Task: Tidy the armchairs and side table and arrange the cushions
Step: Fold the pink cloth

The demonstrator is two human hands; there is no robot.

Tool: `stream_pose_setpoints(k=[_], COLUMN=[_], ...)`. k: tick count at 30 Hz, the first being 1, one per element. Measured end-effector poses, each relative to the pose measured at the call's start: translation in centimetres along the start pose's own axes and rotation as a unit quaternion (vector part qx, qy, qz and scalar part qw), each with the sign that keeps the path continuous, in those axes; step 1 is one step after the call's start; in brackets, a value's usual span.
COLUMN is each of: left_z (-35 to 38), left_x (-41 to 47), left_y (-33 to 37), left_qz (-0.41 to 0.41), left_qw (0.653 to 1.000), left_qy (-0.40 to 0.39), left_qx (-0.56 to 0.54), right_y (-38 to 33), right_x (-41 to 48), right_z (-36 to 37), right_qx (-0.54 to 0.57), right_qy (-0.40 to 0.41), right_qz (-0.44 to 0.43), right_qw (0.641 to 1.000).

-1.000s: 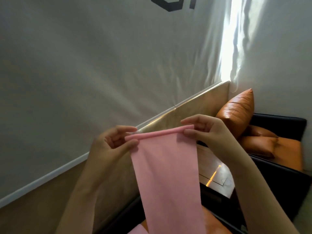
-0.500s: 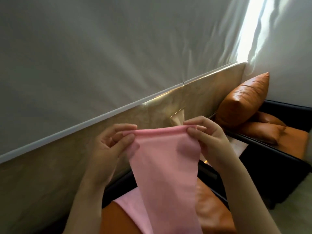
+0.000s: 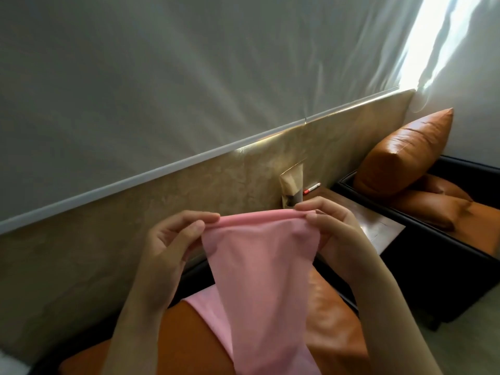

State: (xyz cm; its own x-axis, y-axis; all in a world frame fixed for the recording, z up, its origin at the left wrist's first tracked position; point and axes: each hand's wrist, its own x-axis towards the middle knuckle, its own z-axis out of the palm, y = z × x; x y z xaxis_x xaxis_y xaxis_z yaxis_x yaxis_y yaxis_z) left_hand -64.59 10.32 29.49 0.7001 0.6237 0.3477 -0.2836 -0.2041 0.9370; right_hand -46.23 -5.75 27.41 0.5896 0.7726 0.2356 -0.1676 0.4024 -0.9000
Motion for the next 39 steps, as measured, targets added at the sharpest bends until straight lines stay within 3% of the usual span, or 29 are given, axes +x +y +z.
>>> stream_pose_setpoints(k=[5, 12, 16, 21, 30, 34, 39], left_z=[0.8, 0.4, 0.3, 0.7, -0.2, -0.3, -0.1], left_x=[0.1, -0.1, -0.1, -0.3, -0.7, -0.8, -1.0], left_y=[0.3, 0.1, 0.0, 0.2, 0.1, -0.4, 0.1], left_qz=[0.001, -0.004, 0.013, -0.012, -0.015, -0.002, 0.013], left_qw=[0.993, 0.993, 0.992, 0.999, 0.997, 0.998, 1.0], left_qy=[0.041, 0.037, 0.019, 0.018, -0.007, -0.001, 0.009], left_qx=[0.108, 0.114, 0.126, 0.049, -0.079, -0.057, 0.017], right_y=[0.4, -0.5, -0.9, -0.9, -0.6, -0.7, -0.7], right_x=[-0.1, -0.6, -0.8, -1.1, -1.5, -1.7, -1.9], right_z=[-0.2, 0.3, 0.3, 0.7, 0.7, 0.7, 0.9], right_qx=[-0.131, -0.205, -0.206, -0.204, -0.046, -0.034, -0.119], right_qy=[0.051, 0.04, 0.035, 0.036, 0.009, 0.004, 0.012], right_qz=[-0.027, -0.05, -0.068, -0.079, -0.038, -0.026, -0.046], right_qw=[0.99, 0.977, 0.976, 0.975, 0.998, 0.999, 0.992])
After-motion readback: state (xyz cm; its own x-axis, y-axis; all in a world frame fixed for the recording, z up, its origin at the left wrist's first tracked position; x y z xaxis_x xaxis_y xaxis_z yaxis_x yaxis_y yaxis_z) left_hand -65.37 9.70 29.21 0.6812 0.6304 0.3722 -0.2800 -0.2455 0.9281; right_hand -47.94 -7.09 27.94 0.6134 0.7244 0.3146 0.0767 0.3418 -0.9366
